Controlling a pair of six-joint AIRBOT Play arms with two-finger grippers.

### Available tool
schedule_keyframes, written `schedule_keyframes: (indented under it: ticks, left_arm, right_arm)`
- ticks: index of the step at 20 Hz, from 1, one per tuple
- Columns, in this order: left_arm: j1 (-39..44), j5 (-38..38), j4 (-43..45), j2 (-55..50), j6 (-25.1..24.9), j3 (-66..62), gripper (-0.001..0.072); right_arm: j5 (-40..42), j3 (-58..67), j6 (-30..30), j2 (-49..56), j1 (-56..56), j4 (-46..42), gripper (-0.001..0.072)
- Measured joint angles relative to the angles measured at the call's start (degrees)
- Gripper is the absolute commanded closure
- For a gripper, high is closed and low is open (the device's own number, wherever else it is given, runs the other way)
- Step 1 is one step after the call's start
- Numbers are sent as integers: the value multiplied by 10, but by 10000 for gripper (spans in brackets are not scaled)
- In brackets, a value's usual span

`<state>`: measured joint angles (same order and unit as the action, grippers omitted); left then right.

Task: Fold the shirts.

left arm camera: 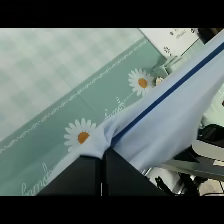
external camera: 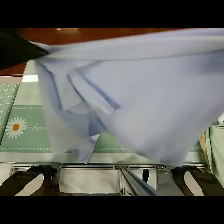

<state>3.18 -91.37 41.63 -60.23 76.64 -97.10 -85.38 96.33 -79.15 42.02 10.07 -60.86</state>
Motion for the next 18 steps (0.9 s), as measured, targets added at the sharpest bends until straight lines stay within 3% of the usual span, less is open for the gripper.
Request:
schedule_keyframes:
  ticks: [3,8,15,16,17,18]
  left_arm:
    - [32,72,7,-82,-24,46,679]
    - [54,212,4,-238,-36,43,679]
    - [58,315,-50,-407,-38,0,669]
    - [59,315,-56,-421,-37,-2,550]
    - [59,316,-63,-434,-31,-3,225]
    - [58,313,-67,-442,-26,-4,200]
  right_arm:
    - [22,-91,4,33,0,-31,693]
    - [91,-148,7,180,0,-83,693]
    - [226,-115,6,437,0,-8,692]
    - [233,-100,3,470,0,11,619]
    - [240,-85,-1,497,0,28,337]
    - [240,-70,-5,523,0,41,293]
